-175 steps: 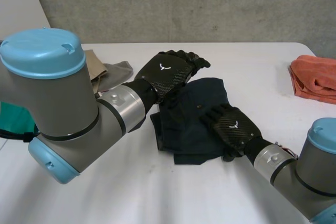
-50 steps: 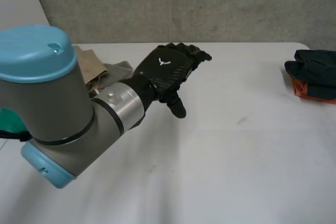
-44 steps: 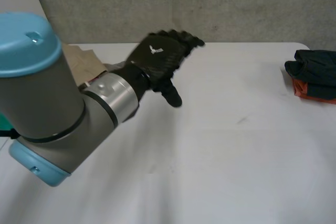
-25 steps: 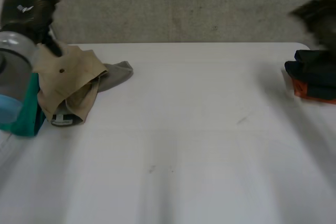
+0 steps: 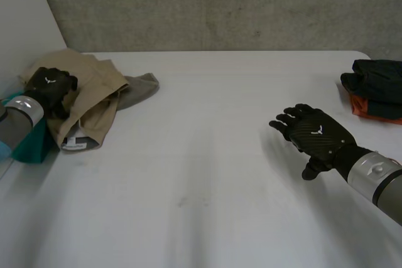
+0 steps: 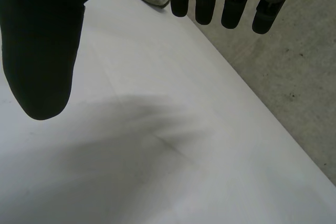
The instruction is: Fold the laundry.
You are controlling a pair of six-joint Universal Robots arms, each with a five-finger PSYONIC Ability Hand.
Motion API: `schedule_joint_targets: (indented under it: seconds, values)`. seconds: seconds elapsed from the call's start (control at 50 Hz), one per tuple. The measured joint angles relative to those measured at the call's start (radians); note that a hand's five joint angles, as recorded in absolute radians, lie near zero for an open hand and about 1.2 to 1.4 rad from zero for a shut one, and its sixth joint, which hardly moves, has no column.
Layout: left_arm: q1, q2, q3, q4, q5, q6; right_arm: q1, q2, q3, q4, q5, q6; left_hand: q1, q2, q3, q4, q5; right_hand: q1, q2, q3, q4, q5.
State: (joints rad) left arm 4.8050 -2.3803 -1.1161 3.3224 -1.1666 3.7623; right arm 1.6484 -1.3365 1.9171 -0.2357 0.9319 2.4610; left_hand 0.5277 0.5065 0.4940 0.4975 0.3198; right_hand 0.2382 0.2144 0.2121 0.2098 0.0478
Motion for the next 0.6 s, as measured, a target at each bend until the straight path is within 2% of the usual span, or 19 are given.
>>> schedule_joint_targets:
  seconds: [0.02, 0.04, 0.1, 0.16, 0.24, 0.36, 0.52, 0.6]
  values:
    - [-0.002, -0.002, 0.000, 0.001, 0.001, 0.000, -0.001, 0.000, 0.001, -0.001, 0.000, 0.000, 0.000, 0.000, 0.000, 0.000, 0.000, 0.000, 0.000, 0.000, 0.000, 0.000]
    - [-0.003, -0.003, -0.001, 0.002, 0.002, 0.000, -0.002, 0.000, 0.002, -0.002, -0.001, 0.002, 0.361, 0.372, 0.373, 0.373, 0.356, 0.000, 0.000, 0.000, 0.000, 0.000]
    - [-0.010, -0.002, -0.002, 0.004, 0.001, 0.000, -0.004, -0.001, 0.003, -0.004, -0.002, 0.004, 0.509, 0.576, 0.588, 0.590, 0.566, 0.000, 0.000, 0.000, 0.000, 0.000]
    - [-0.021, 0.003, -0.003, 0.005, -0.003, 0.000, -0.005, -0.002, 0.002, -0.007, -0.002, 0.007, 0.562, 0.670, 0.681, 0.687, 0.658, 0.000, 0.000, 0.000, 0.000, 0.000]
    - [-0.048, 0.025, -0.007, 0.004, -0.012, -0.002, -0.007, -0.006, -0.001, -0.009, -0.001, 0.011, 0.562, 0.681, 0.692, 0.698, 0.664, 0.000, 0.000, 0.000, 0.000, 0.000]
    - [-0.115, 0.140, -0.035, -0.003, -0.035, -0.047, -0.009, -0.036, -0.013, -0.006, 0.015, 0.015, 0.562, 0.682, 0.693, 0.698, 0.664, 0.000, 0.000, 0.000, 0.000, 0.000]
    - [-0.306, 0.399, -0.123, 0.005, -0.085, -0.323, -0.022, -0.125, -0.057, -0.004, 0.109, 0.086, 0.563, 0.685, 0.696, 0.698, 0.664, 0.000, 0.000, 0.000, 0.000, 0.000]
    - [-0.450, 0.491, -0.172, 0.031, -0.106, -0.452, -0.033, -0.170, -0.085, -0.006, 0.155, 0.191, 0.569, 0.688, 0.702, 0.698, 0.665, 0.000, 0.000, 0.000, 0.000, 0.000]
